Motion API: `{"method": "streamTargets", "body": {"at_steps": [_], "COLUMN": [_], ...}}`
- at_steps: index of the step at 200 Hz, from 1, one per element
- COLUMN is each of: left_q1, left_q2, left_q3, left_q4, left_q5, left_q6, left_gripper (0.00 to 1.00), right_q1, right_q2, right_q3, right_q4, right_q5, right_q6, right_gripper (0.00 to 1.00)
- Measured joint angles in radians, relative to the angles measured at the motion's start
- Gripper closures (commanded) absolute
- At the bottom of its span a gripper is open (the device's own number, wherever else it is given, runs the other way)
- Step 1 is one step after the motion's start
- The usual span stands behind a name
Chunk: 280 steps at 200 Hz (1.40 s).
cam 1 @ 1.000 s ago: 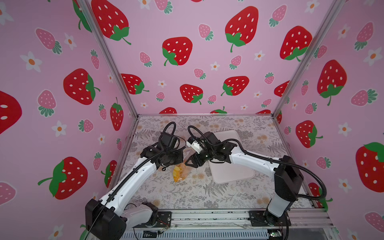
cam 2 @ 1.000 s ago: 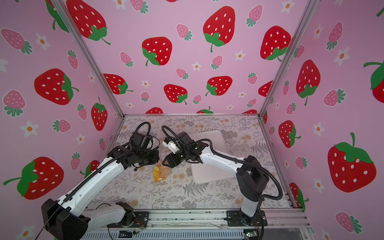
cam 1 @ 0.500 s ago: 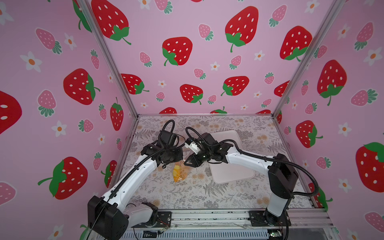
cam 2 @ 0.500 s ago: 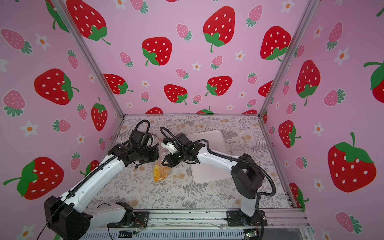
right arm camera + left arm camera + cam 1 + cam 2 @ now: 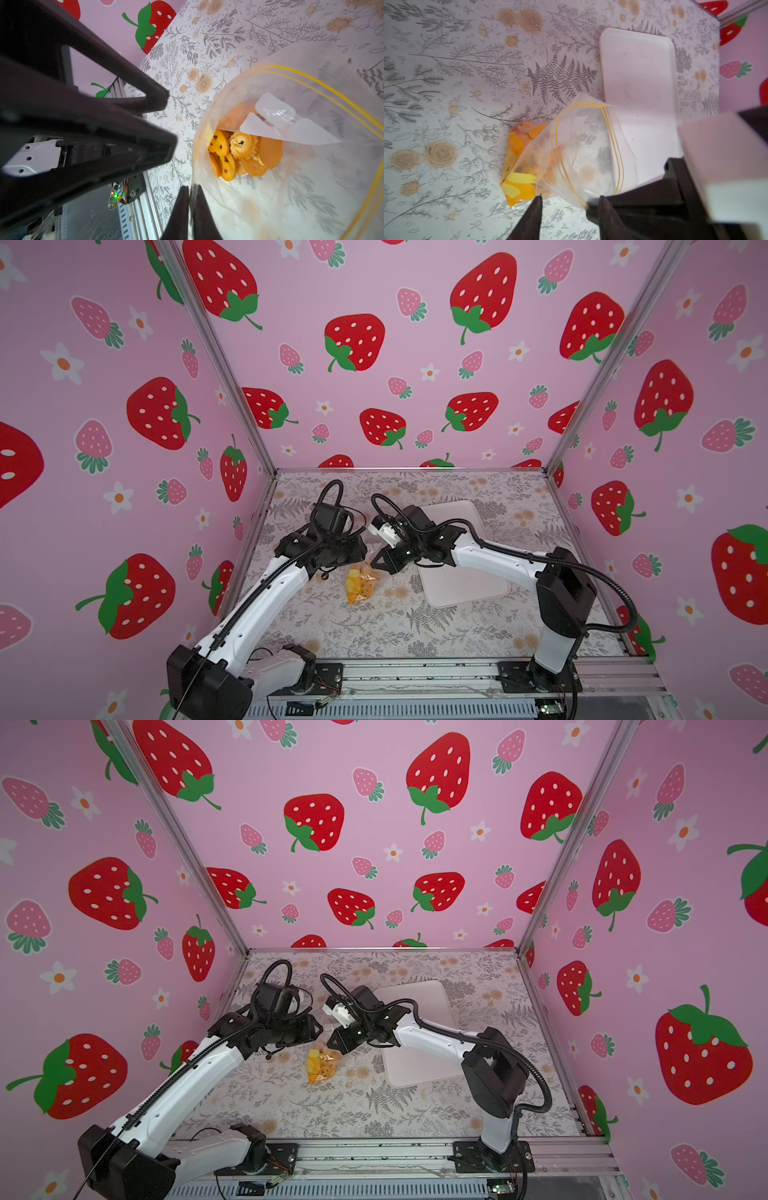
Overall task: Pour cookies out of the ziploc bag
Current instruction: Adjust the ziploc bag at the center of the board.
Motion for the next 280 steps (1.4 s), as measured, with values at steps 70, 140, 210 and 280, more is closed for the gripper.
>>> {"method": "streamTargets", "body": {"at_steps": [70, 140, 210, 280], "left_q1": [0.0, 0.002, 0.015, 0.028], "left_q2": [-0.246, -0.272, -0.188, -0.057], "left_q3": [-0.22, -0.391, -0.474, -0.487], "left_q4": [-0.029, 0.013, 0.164, 0.272], "left_q5": [-0.055, -0.068, -0.029, 0.042], "left_q6": [-0.104, -0.195, -0.204, -0.186], "left_gripper": [0.14, 0.15, 0.16, 0.26], "right_q1": [-0.026, -0.092, -0.124, -0.154], "right_q2": [0.027, 0.041, 0.079, 0.111], "right_q3": [0.015, 0.034, 0.054, 0.065], "right_q4": [-0.003, -0.005, 0.0, 0.015], "right_q5": [0.015, 0.022, 0.003, -0.024], "right_q6": [0.036, 0.087, 0.127, 0.174], "right_gripper": [1.0, 1.0, 1.0, 1.0]}}
